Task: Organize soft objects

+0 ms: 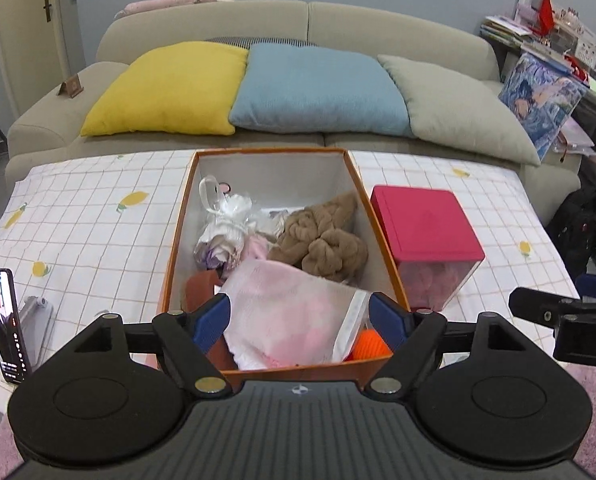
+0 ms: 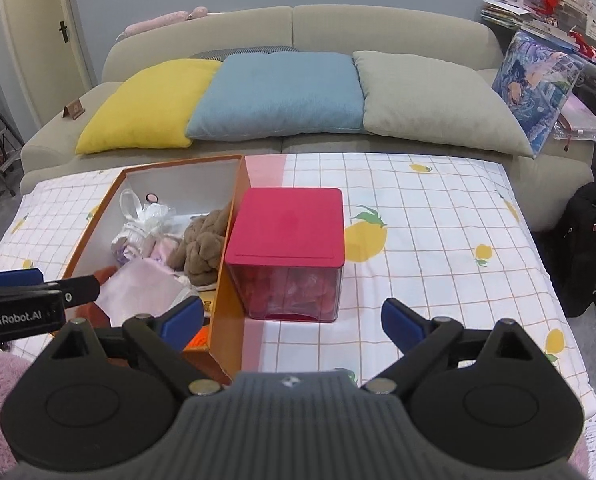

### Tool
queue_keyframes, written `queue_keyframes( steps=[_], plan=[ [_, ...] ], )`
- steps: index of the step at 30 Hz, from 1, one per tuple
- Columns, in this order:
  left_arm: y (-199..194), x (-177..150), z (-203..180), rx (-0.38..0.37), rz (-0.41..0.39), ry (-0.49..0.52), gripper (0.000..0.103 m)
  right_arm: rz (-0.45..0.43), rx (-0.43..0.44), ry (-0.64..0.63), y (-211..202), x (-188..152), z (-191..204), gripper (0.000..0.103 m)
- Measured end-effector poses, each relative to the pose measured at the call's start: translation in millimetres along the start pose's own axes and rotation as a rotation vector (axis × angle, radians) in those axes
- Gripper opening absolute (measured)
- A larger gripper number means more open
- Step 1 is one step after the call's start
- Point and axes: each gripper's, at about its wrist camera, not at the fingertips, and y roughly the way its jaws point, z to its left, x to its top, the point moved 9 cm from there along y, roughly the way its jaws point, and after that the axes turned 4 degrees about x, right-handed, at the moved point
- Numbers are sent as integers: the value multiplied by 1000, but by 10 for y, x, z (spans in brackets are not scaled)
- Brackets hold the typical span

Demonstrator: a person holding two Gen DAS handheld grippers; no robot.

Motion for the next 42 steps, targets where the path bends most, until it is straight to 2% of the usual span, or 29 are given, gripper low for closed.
queue_keyframes(
  steps=[42],
  plan=[
    [5, -3, -25, -5, 5, 30, 92, -3, -17, -20, -10, 39, 43, 94]
  ],
)
